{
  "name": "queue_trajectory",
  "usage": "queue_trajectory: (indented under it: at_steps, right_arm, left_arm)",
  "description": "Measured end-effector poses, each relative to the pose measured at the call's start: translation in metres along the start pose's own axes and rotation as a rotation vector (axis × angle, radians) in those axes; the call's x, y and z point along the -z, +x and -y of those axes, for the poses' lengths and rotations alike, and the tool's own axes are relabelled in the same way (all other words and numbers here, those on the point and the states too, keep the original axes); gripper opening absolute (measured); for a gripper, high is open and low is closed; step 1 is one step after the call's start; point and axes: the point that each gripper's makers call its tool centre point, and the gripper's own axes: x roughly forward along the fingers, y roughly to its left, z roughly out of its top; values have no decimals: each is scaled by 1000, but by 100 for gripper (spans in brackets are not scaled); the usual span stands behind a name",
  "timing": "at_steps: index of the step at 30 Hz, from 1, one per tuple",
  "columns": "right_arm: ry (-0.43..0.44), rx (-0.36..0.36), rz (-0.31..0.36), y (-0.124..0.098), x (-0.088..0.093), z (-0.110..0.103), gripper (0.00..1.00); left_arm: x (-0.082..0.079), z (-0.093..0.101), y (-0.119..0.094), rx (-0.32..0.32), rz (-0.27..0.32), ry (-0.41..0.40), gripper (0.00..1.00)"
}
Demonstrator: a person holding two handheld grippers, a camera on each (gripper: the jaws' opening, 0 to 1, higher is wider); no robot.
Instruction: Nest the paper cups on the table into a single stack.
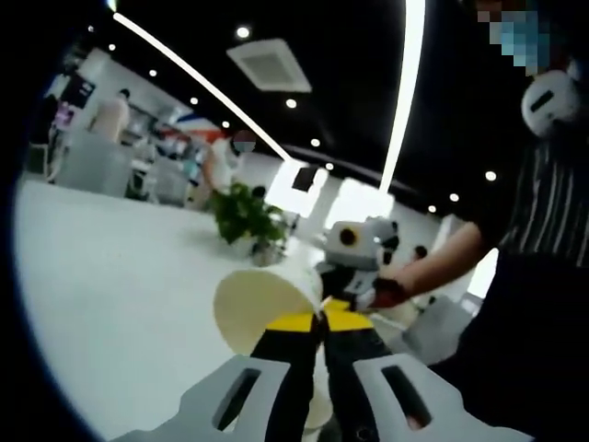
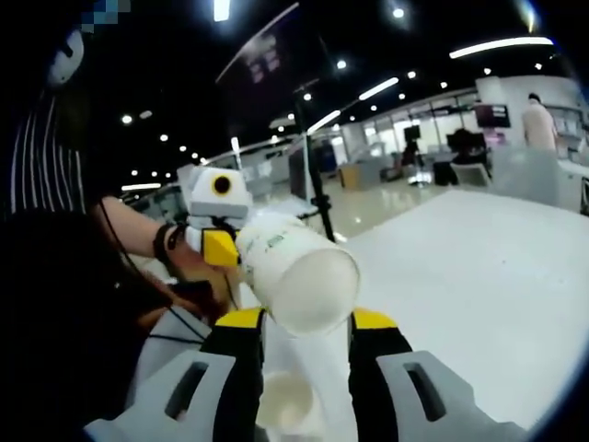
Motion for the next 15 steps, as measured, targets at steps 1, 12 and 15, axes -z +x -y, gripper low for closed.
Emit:
queue_trajectory:
  at_steps: [1,12,15]
  right_arm:
    - [-1,0,2,0,0,0,32]
    - [0,-1,8,-2,-1,0,31]
    - [8,-6,22,-3,-4,-1,32]
  left_arm:
    - [-1,0,0,0,4,-7,0]
    - [-6,-1,1,0,10,-20,0]
    - [-9,-1,2,2,16,-16,0]
